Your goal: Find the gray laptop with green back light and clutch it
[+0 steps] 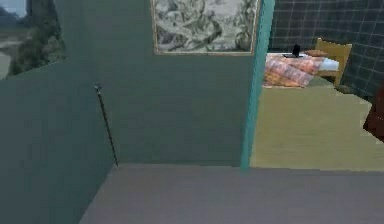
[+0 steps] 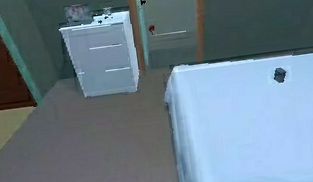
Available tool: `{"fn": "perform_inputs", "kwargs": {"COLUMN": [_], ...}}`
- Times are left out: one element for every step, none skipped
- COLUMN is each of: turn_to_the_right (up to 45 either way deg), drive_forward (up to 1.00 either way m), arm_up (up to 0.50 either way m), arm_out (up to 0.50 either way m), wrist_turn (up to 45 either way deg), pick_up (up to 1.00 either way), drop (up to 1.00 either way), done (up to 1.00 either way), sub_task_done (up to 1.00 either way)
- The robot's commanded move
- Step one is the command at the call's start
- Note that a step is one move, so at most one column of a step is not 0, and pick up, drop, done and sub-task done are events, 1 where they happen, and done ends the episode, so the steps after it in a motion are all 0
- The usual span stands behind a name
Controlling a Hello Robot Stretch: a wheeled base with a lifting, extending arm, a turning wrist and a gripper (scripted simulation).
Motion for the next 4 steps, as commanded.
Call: {"fn": "perform_inputs", "kwargs": {"turn_to_the_right": [0.0, 45.0, 6.0, 0.0], "drive_forward": [0.05, 0.00, 0.00, 0.60], "arm_up": [0.00, 0.00, 0.00, 0.00], "arm_out": [0.00, 0.00, 0.00, 0.00], "wrist_turn": [0.0, 0.0, 0.0, 0.0], "pick_up": [0.00, 0.00, 0.00, 0.00], "drop": [0.00, 0.00, 0.00, 0.00], "done": [0.00, 0.00, 0.00, 0.00], "sub_task_done": [0.00, 0.00, 0.00, 0.00]}}
